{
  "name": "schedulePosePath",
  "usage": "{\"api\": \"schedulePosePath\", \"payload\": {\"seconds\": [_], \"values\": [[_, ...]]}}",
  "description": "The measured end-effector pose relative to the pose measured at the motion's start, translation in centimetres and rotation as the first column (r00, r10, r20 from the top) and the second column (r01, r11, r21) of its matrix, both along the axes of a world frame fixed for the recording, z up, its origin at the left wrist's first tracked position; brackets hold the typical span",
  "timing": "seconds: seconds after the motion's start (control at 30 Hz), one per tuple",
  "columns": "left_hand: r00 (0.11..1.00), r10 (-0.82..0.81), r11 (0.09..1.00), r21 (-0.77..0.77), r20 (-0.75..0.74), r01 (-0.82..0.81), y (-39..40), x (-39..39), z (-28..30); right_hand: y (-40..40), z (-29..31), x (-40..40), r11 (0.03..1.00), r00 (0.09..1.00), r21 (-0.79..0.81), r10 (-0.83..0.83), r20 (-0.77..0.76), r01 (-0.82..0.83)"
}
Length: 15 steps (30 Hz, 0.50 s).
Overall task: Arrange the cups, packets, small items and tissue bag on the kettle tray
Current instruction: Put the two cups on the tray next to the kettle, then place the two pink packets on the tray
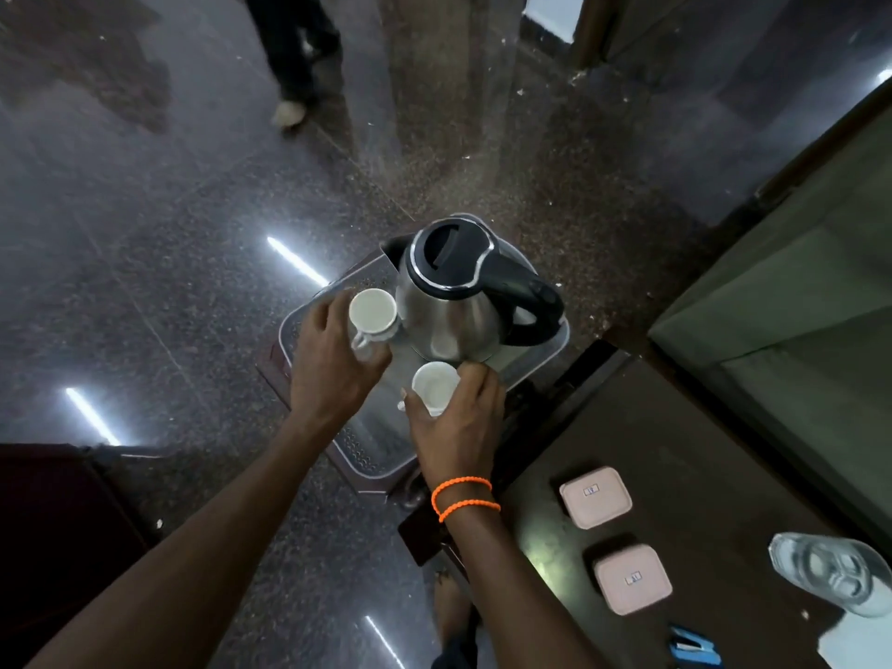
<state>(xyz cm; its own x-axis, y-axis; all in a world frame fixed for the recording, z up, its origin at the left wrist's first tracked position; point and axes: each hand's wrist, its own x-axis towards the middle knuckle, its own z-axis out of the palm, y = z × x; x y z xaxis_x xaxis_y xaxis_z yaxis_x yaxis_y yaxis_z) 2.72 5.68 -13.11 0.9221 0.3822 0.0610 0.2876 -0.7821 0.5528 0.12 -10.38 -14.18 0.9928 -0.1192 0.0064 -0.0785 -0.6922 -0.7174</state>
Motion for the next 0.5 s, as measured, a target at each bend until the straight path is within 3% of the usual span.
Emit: {"api": "schedulePosePath", "payload": {"seconds": [0.13,0.27,0.37,0.5], "values": [[0.986,-0.005,0.998,0.065,0.167,-0.006,-4.3,-4.1,0.8,-4.1,0.4,-2.4,1.000,0.998,-0.025,0.003,0.059,-0.001],[0.953,-0.213,0.977,0.063,0.216,0.204,-11.3,-7.3,0.4,-10.4,-0.7,-5.9,0.995,0.998,-0.079,-0.051,0.048,0.054],[0.898,-0.436,0.900,0.026,0.063,0.435,-17.2,-8.6,-0.6,-15.6,-2.3,-9.0,0.989,0.997,-0.124,-0.079,0.004,0.079],[0.694,-0.684,0.712,0.001,-0.224,0.702,-22.8,-8.4,-2.9,-21.9,-5.3,-12.7,0.968,0.988,-0.232,-0.116,-0.099,0.091]]}}
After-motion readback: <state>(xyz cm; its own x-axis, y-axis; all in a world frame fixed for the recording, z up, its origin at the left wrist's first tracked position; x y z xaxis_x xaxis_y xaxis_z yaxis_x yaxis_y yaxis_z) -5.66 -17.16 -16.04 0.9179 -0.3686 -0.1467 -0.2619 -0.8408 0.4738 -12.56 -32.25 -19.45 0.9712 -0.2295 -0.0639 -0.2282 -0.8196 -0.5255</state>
